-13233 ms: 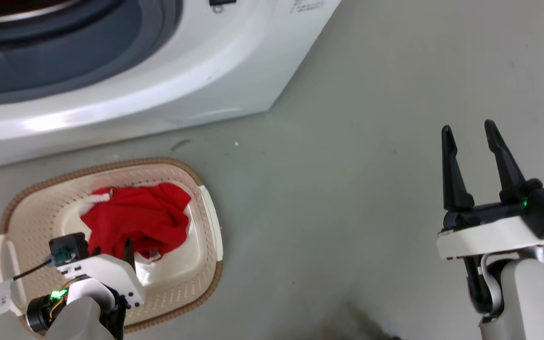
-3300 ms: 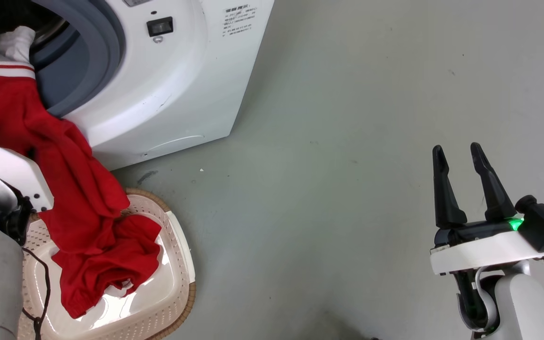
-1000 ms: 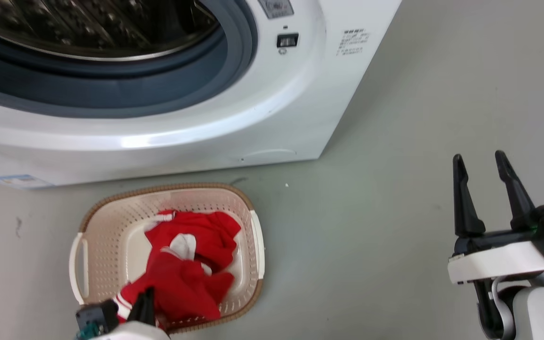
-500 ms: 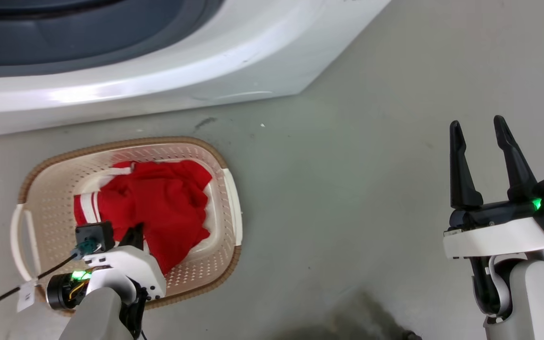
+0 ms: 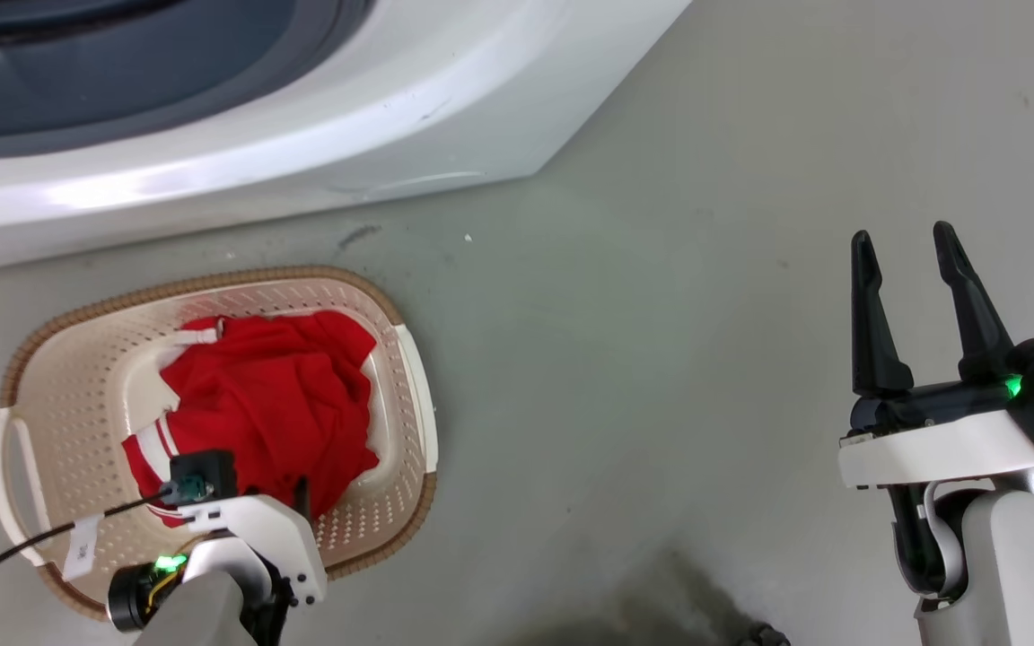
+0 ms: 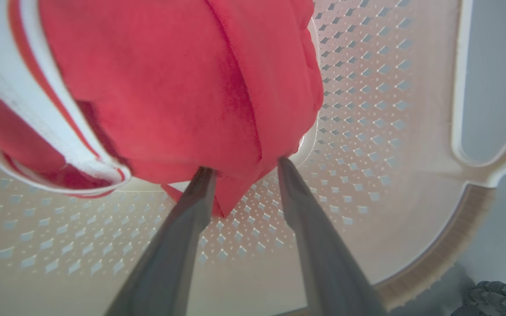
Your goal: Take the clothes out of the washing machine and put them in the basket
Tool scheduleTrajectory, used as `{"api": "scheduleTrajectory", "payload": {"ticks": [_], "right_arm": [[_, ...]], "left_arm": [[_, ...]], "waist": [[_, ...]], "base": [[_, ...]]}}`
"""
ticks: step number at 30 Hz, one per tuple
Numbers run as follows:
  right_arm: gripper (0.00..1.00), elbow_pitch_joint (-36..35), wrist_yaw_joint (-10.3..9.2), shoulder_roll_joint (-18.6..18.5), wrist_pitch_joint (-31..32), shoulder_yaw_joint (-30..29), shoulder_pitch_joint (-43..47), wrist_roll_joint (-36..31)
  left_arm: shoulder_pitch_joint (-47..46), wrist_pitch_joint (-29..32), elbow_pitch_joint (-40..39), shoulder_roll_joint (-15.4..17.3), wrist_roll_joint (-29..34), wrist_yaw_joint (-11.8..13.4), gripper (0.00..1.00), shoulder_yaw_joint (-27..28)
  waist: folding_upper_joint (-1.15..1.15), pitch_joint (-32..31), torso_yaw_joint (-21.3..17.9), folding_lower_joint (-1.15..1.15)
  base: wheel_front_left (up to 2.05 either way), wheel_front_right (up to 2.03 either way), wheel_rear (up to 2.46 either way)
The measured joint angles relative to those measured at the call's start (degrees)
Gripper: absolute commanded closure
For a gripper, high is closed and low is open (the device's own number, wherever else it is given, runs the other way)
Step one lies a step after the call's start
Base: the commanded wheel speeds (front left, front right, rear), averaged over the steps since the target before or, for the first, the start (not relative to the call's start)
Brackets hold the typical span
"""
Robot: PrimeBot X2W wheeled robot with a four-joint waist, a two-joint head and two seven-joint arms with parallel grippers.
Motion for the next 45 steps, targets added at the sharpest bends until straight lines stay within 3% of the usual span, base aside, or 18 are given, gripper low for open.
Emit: {"api": "scheduleTrajectory", "payload": {"ticks": [12, 23, 33, 40, 45], "right_arm": [[0.0, 2.67, 0.0, 0.01, -0.04, 0.08, 3.02, -0.86], [0.0, 2.69, 0.0, 0.01, 2.07, -0.66, 7.1, -1.87], [0.0, 1.31, 0.0, 0.01, 4.11, -1.7, 10.04, -2.76], [0.0, 1.05, 0.0, 0.01, 4.87, -1.19, 12.18, -2.94], [0.0, 0.74, 0.0, 0.01, 5.72, -1.42, 14.36, -3.33]], "left_arm": [[5.31, -3.05, -1.78, -2.21, -2.58, 0.45, 0.0, 2.26], [13.29, -3.09, -21.13, -3.11, -0.3, 2.8, 0.0, 6.45], [18.41, -3.21, -45.1, -4.21, 6.24, 3.94, 0.0, 9.79], [23.07, -3.25, -58.5, -4.76, 10.66, 4.44, 0.0, 10.09], [27.67, -3.25, -63.83, -4.77, 13.57, 4.71, 0.0, 8.45]], "waist": [[0.0, -12.74, 2.25, 0.0], [0.0, -24.28, 5.13, -0.01], [0.0, -29.68, 8.2, -0.01], [0.0, -33.16, 9.37, -0.01], [0.0, -35.84, 10.02, -0.02]], "base": [[0.0, 0.0, 0.0], [0.0, 0.0, 0.0], [0.0, 0.0, 0.0], [0.0, 0.0, 0.0], [0.0, 0.0, 0.0]]}}
